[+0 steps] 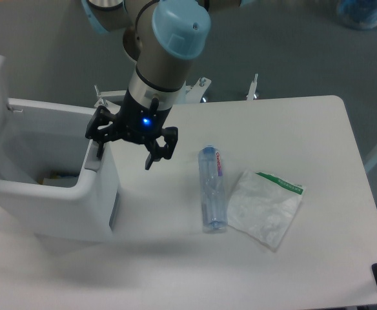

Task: Open the trash can
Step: 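Lift the gripper off the handle and move it back over the bottle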

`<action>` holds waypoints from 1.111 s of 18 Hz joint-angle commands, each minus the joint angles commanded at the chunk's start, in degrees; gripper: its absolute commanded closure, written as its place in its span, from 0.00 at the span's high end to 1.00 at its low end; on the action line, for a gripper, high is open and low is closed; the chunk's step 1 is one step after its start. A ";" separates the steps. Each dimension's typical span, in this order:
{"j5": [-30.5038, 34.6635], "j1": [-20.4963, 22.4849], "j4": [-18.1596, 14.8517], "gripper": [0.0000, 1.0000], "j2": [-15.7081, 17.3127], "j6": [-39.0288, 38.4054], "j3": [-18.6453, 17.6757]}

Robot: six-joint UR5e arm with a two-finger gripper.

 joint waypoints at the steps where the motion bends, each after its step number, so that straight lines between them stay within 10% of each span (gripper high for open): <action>1: -0.09 0.00 0.09 1.00 0.00 0.00 0.35; 12: 0.26 3.60 6.84 1.00 -1.57 2.19 2.46; 20: 18.36 10.19 10.37 1.00 -6.32 20.36 1.32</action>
